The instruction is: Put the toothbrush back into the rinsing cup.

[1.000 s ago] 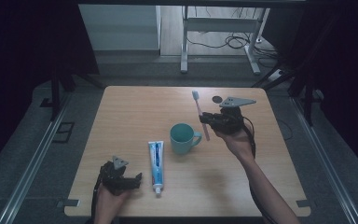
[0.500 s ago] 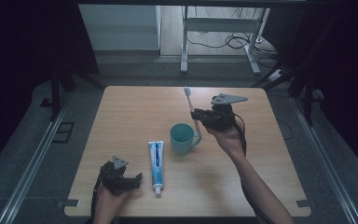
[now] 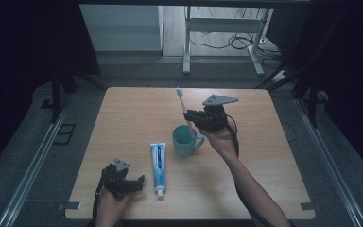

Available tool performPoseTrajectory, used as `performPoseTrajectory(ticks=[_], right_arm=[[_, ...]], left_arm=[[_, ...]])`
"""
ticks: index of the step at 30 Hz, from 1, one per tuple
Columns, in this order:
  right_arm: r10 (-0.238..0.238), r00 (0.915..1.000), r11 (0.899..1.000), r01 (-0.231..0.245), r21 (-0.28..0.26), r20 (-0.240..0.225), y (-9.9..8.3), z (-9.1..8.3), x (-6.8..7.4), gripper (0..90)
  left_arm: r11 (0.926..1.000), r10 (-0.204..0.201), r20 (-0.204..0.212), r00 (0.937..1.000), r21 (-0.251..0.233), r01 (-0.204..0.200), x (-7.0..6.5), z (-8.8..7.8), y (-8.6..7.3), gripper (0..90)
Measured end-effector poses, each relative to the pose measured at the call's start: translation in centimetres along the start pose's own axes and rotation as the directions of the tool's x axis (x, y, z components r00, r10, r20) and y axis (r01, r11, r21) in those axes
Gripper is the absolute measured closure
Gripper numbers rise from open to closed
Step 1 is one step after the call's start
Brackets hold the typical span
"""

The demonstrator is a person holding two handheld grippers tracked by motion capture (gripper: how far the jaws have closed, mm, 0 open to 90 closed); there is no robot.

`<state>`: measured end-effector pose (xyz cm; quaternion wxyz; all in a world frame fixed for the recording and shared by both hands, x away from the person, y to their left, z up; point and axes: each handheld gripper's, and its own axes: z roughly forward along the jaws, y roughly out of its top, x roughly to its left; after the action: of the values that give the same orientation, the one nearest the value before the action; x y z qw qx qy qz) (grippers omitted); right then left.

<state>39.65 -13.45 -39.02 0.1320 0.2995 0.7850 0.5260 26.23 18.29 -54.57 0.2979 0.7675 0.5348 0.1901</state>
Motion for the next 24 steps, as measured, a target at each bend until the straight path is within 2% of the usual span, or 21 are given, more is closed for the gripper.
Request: performPoseTrajectory(ticks=[24], right_arm=[[0.007, 0.9998, 0.999, -0.008, 0.043, 0.017, -3.6, 2.4, -0.4, 78.3]], left_arm=[[1.0000, -0.001, 0.001, 1.0000, -0.001, 0.001, 0.0, 0.0, 0.0, 0.0]])
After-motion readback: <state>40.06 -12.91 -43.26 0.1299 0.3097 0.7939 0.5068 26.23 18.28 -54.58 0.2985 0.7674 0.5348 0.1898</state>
